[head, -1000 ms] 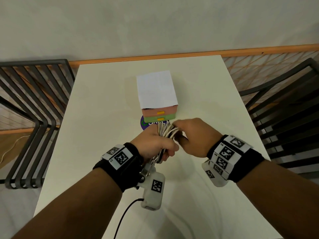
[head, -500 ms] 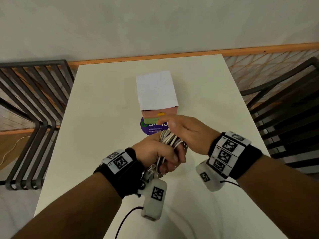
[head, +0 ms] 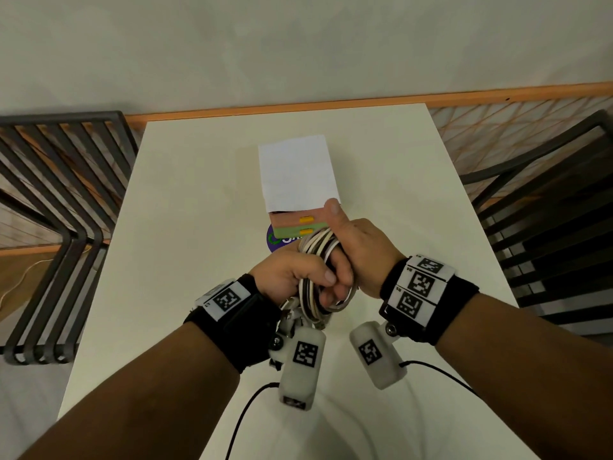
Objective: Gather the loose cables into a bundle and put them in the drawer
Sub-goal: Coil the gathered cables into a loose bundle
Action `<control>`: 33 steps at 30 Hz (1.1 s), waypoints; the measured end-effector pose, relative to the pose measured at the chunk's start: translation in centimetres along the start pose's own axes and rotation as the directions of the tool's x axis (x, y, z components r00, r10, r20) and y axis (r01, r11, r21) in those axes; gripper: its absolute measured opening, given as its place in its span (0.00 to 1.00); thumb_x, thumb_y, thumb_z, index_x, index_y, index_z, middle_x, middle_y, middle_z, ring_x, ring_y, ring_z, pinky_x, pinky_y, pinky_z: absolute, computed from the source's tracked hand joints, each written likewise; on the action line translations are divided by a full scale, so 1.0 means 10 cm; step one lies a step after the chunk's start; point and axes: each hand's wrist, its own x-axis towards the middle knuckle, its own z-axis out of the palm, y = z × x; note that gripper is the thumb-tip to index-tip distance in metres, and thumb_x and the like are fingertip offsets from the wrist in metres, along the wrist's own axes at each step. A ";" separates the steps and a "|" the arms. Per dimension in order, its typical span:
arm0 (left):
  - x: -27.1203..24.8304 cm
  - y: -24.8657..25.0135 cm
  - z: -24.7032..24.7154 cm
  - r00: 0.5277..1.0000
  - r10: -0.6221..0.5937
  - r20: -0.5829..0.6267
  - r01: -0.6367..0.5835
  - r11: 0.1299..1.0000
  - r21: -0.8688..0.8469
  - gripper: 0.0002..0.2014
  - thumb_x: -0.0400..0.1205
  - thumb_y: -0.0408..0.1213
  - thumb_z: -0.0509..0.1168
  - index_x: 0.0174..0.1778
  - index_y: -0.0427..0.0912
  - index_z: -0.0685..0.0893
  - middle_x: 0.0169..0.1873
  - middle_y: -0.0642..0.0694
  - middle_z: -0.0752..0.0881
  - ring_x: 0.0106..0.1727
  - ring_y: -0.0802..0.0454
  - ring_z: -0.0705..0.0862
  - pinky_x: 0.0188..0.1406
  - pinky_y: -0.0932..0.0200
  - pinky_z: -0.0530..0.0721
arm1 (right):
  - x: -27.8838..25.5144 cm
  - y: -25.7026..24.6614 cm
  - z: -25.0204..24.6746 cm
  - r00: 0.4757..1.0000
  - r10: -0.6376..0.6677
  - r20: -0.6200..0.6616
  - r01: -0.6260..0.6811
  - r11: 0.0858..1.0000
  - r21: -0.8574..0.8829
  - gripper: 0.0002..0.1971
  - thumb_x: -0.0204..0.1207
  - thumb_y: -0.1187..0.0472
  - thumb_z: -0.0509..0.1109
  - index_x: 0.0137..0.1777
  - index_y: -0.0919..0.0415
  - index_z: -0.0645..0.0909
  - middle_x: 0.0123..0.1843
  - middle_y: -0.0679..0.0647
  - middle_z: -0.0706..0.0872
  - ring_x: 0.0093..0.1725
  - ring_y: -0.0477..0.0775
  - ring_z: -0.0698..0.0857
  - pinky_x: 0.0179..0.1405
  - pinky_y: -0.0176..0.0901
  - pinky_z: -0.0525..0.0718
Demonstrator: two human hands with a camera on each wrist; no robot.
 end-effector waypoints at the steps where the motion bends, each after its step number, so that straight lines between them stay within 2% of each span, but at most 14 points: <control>1: 0.00 0.01 -0.01 1.000 -0.013 -0.022 0.013 1.000 0.004 0.10 0.57 0.32 0.70 0.32 0.37 0.92 0.25 0.39 0.87 0.21 0.52 0.82 0.26 0.63 0.81 | -0.01 0.01 0.02 1.000 0.029 -0.010 -0.028 0.998 0.064 0.48 0.66 0.25 0.50 0.25 0.77 0.76 0.15 0.60 0.78 0.19 0.53 0.82 0.25 0.31 0.79; 4: -0.01 0.02 -0.02 0.990 -0.054 -0.128 0.061 0.997 0.057 0.08 0.60 0.32 0.71 0.32 0.37 0.92 0.26 0.39 0.89 0.22 0.52 0.85 0.26 0.63 0.84 | 0.05 0.10 0.07 0.990 0.100 -0.098 -0.085 0.986 0.142 0.41 0.68 0.25 0.61 0.13 0.64 0.68 0.11 0.57 0.72 0.15 0.54 0.76 0.26 0.37 0.78; 6: 0.01 0.00 0.01 0.971 -0.066 -0.229 0.083 0.994 0.065 0.05 0.60 0.28 0.71 0.30 0.36 0.91 0.26 0.39 0.89 0.22 0.51 0.86 0.25 0.62 0.85 | 0.11 0.17 0.08 0.981 0.134 -0.141 -0.115 0.984 0.132 0.39 0.71 0.28 0.65 0.12 0.60 0.67 0.12 0.58 0.71 0.17 0.56 0.74 0.28 0.42 0.78; 9: 0.05 -0.02 0.08 0.937 -0.001 -0.350 0.043 0.993 0.110 0.02 0.68 0.24 0.69 0.31 0.30 0.87 0.26 0.38 0.89 0.25 0.48 0.87 0.29 0.60 0.86 | 0.18 0.20 0.01 0.965 0.165 -0.202 -0.140 0.981 0.135 0.37 0.69 0.30 0.67 0.17 0.65 0.72 0.17 0.60 0.76 0.20 0.57 0.76 0.29 0.46 0.79; 11: 0.06 -0.04 0.06 0.899 0.059 -0.434 0.017 0.985 0.169 0.04 0.73 0.24 0.73 0.35 0.26 0.86 0.30 0.36 0.88 0.30 0.43 0.87 0.35 0.55 0.87 | 0.23 0.19 -0.07 0.939 0.161 -0.303 -0.141 0.986 0.087 0.37 0.66 0.30 0.69 0.27 0.72 0.77 0.23 0.60 0.80 0.25 0.56 0.80 0.32 0.49 0.80; 14: 0.08 -0.06 0.06 0.877 0.004 -0.481 0.059 0.991 0.116 0.07 0.80 0.30 0.71 0.44 0.27 0.87 0.38 0.33 0.88 0.37 0.39 0.87 0.40 0.49 0.87 | 0.31 0.20 -0.14 0.911 0.111 -0.398 -0.138 0.990 -0.039 0.36 0.67 0.31 0.70 0.28 0.70 0.76 0.24 0.56 0.78 0.25 0.53 0.79 0.31 0.47 0.79; 16: 0.11 -0.10 0.11 0.872 -0.013 -0.489 0.095 0.985 0.143 0.09 0.86 0.34 0.66 0.47 0.32 0.86 0.38 0.35 0.88 0.34 0.40 0.86 0.33 0.51 0.86 | 0.34 0.19 -0.17 0.883 0.111 -0.455 -0.167 0.982 -0.084 0.35 0.65 0.28 0.69 0.24 0.64 0.72 0.21 0.55 0.76 0.24 0.54 0.78 0.32 0.48 0.79; 18: 0.14 -0.14 0.15 0.873 0.000 -0.487 0.116 0.971 0.208 0.10 0.89 0.37 0.61 0.46 0.37 0.83 0.35 0.41 0.87 0.30 0.46 0.85 0.25 0.57 0.82 | 0.36 0.19 -0.19 0.847 0.149 -0.509 -0.204 0.978 -0.052 0.39 0.62 0.25 0.68 0.26 0.67 0.76 0.21 0.57 0.82 0.23 0.59 0.83 0.35 0.50 0.85; 19: 0.14 -0.17 0.16 0.870 0.006 -0.494 0.115 0.970 0.214 0.11 0.90 0.38 0.59 0.46 0.38 0.81 0.35 0.41 0.87 0.33 0.46 0.86 0.27 0.57 0.83 | 0.36 0.20 -0.19 0.835 0.175 -0.522 -0.222 0.975 -0.028 0.42 0.61 0.23 0.67 0.29 0.71 0.80 0.23 0.60 0.85 0.25 0.62 0.86 0.37 0.52 0.88; 23: 0.18 -0.26 0.11 0.838 -0.024 -0.546 0.140 0.975 0.172 0.14 0.88 0.44 0.60 0.57 0.35 0.80 0.49 0.30 0.88 0.48 0.30 0.89 0.45 0.37 0.90 | 0.32 0.32 -0.12 0.828 0.273 -0.490 -0.272 0.959 0.076 0.39 0.65 0.23 0.63 0.29 0.64 0.83 0.24 0.57 0.87 0.24 0.57 0.86 0.40 0.54 0.89; 25: 0.21 -0.30 0.08 0.850 -0.020 -0.526 0.164 0.960 0.228 0.21 0.82 0.51 0.62 0.59 0.36 0.81 0.54 0.29 0.89 0.53 0.28 0.89 0.54 0.28 0.88 | 0.28 0.38 -0.11 0.804 0.347 -0.482 -0.326 0.936 0.131 0.36 0.70 0.25 0.61 0.30 0.62 0.82 0.29 0.55 0.89 0.31 0.56 0.87 0.45 0.54 0.87; 27: 0.24 -0.32 0.08 0.867 -0.023 -0.497 0.195 0.935 0.297 0.25 0.77 0.55 0.61 0.59 0.38 0.82 0.54 0.28 0.89 0.54 0.28 0.89 0.55 0.26 0.86 | 0.24 0.41 -0.13 0.766 0.445 -0.464 -0.397 0.895 0.204 0.34 0.70 0.27 0.63 0.34 0.62 0.83 0.32 0.56 0.89 0.35 0.57 0.88 0.46 0.51 0.86; 30: 0.31 -0.37 0.14 0.876 -0.038 -0.480 0.228 0.911 0.343 0.25 0.76 0.59 0.61 0.56 0.40 0.81 0.52 0.24 0.86 0.53 0.23 0.87 0.53 0.23 0.86 | 0.18 0.46 -0.19 0.754 0.501 -0.425 -0.425 0.865 0.266 0.33 0.66 0.28 0.67 0.33 0.63 0.84 0.28 0.56 0.87 0.25 0.56 0.83 0.34 0.47 0.82; 33: 0.38 -0.46 0.24 0.843 -0.016 -0.538 0.270 0.877 0.398 0.23 0.75 0.61 0.59 0.48 0.43 0.79 0.43 0.33 0.86 0.46 0.31 0.87 0.53 0.24 0.85 | 0.16 0.51 -0.30 0.770 0.457 -0.446 -0.408 0.889 0.206 0.34 0.66 0.28 0.67 0.34 0.64 0.84 0.29 0.57 0.87 0.24 0.58 0.84 0.36 0.49 0.84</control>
